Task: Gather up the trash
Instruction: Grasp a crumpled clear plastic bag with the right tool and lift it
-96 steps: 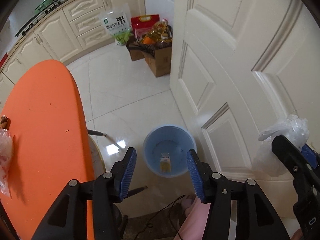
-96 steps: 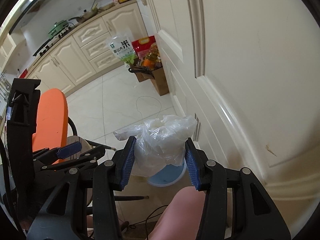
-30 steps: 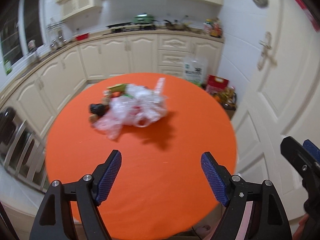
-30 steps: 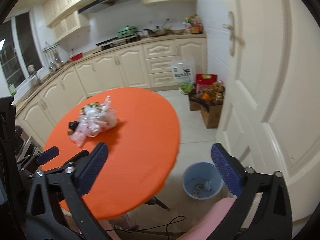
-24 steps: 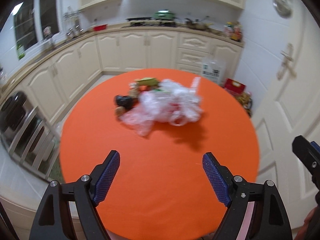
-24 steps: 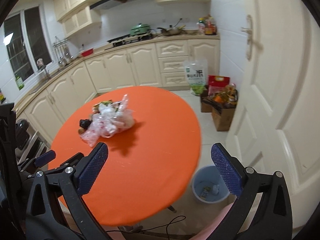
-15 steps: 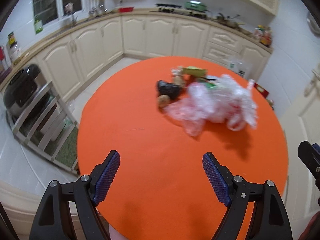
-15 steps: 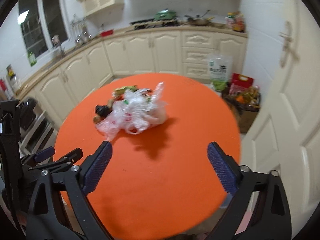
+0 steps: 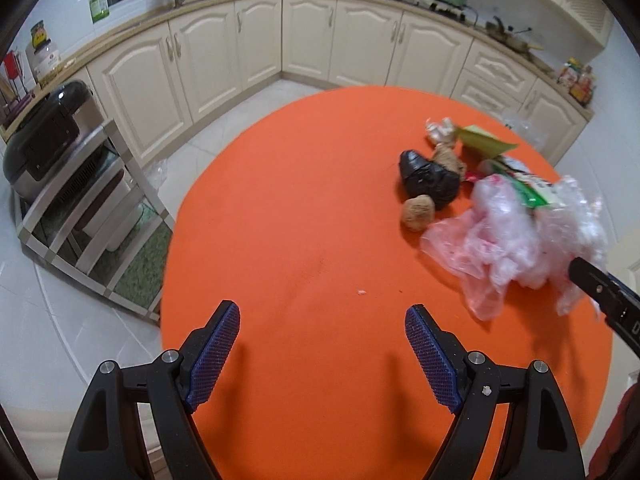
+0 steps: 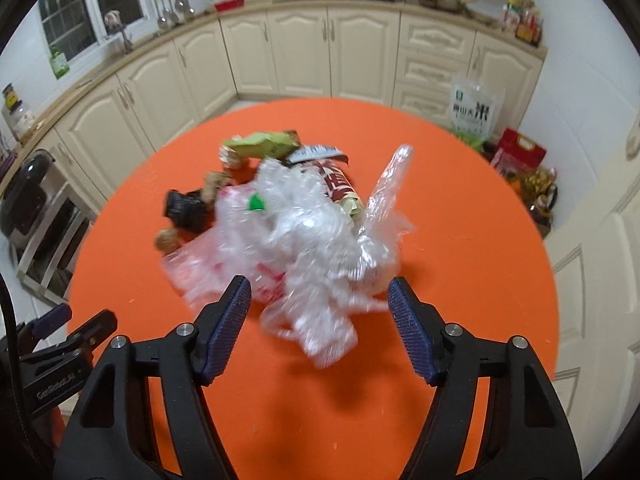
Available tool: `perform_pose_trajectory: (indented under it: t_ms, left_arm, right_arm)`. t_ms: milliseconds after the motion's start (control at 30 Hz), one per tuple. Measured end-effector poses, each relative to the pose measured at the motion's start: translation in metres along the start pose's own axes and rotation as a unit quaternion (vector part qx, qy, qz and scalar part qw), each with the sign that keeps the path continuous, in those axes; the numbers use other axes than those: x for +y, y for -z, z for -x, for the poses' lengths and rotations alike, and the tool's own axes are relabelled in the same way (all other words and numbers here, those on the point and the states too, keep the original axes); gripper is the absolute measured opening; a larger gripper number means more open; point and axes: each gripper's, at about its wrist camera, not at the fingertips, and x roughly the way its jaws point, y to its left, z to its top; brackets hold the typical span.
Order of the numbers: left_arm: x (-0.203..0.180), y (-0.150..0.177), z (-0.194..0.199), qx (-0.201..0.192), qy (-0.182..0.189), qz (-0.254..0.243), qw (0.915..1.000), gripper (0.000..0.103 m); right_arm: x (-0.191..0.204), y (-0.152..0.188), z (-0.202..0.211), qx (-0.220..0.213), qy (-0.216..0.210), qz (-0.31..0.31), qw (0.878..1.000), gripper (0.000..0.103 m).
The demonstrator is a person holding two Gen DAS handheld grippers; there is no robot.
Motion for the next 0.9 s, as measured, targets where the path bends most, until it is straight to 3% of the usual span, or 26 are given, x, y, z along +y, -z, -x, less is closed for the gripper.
perform_pose_trajectory:
  t_ms: [67, 100, 200, 467, 567, 633, 800, 900]
  left_arm:
    - [0.000, -0.004, -0.009, 0.009, -0.005, 0.004, 0.9999, 0.081]
    - [-0.001, -0.007, -0.012, 0.013, -0.005, 0.005, 0.9999, 0.081]
    - [-0.007, -0.012, -0.018, 0.015, -0.005, 0.006, 0.9999, 0.081]
    - [-0.047, -0.014, -0.027, 0.013, 0.002, -0.030, 0.9995, 0.081]
    - [-0.058, -0.011, -0.027, 0.012, 0.005, -0.042, 0.9990, 0.081]
    - [-0.062, -0.009, -0.026, 0.011, 0.004, -0.044, 0.9989, 0.081]
    - [-0.073, -0.002, -0.021, 0.009, 0.008, -0.050, 0.9987, 0.081]
    - [-0.074, 0.003, -0.018, 0.009, 0.009, -0.051, 0.9986, 0.081]
  right_arm:
    - [-0.008, -0.002, 0.000, -0.005, -0.014, -0.008, 1.000, 0.044]
    - [-0.013, -0.002, 0.002, -0.008, -0.024, -0.013, 1.000, 0.034]
    - [-0.032, -0.001, 0.012, -0.013, -0.059, -0.036, 0.998, 0.026]
    - [-0.078, 0.016, 0.036, -0.022, -0.106, -0.065, 0.992, 0.022]
    - [-0.086, 0.029, 0.045, -0.016, -0.103, -0.048, 0.993, 0.022]
    - [-0.086, 0.040, 0.054, -0.010, -0.095, -0.032, 0.995, 0.027]
    - [-0.087, 0.046, 0.070, -0.036, -0.068, -0.030, 0.997, 0.057]
    - [-0.085, 0.046, 0.061, -0.025, -0.057, -0.028, 0.998, 0.061]
